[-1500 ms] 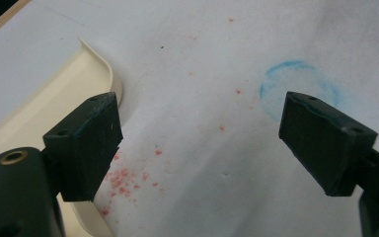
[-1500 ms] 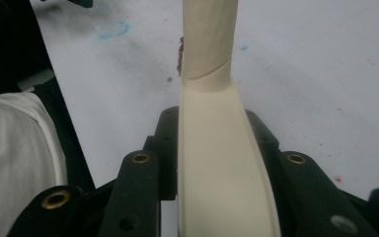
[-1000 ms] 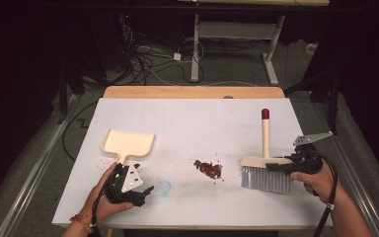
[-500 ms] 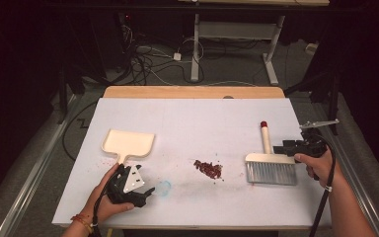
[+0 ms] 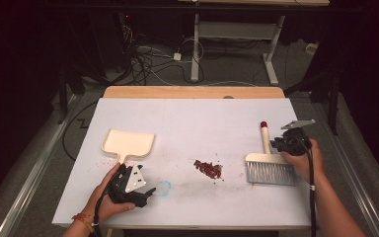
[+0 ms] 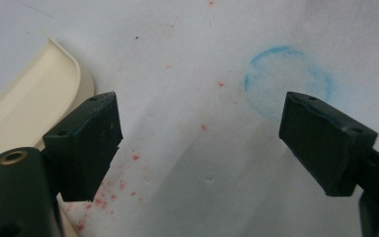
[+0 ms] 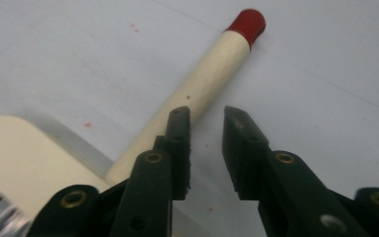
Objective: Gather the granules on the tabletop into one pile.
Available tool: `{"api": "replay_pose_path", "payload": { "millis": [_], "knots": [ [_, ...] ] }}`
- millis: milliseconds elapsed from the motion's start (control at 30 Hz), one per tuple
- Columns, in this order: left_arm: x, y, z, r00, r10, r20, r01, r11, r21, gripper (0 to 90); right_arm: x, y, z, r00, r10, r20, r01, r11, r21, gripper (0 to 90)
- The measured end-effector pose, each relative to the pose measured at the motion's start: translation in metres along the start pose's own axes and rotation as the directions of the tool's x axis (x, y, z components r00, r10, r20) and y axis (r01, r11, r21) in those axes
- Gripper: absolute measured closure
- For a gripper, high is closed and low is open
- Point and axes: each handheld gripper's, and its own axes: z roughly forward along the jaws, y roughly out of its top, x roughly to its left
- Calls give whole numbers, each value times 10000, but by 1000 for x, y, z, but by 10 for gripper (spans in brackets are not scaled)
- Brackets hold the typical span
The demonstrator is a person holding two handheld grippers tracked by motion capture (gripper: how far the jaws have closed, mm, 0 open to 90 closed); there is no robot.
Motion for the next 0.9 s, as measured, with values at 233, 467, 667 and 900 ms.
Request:
{"api": "replay_pose_path", "payload": {
  "millis": [233,467,667,900],
  "knots": [
    [0,0,0,10000,0,25,0,10000,-3,157,6,4,15,9999,-165,-41,166,9996,227,780],
    [0,-1,-1,10000,-54,-36,54,10000,-57,157,8,5,11,9997,-181,141,180,9998,87,711],
    [0,-2,-2,10000,-56,-57,55,10000,-69,157,5,2,2,9997,67,245,-61,9996,-260,666],
    [0,-2,-3,10000,-32,-68,32,10000,-36,157,4,-10,-1,9993,-218,315,213,9997,154,674]
  ]
}}
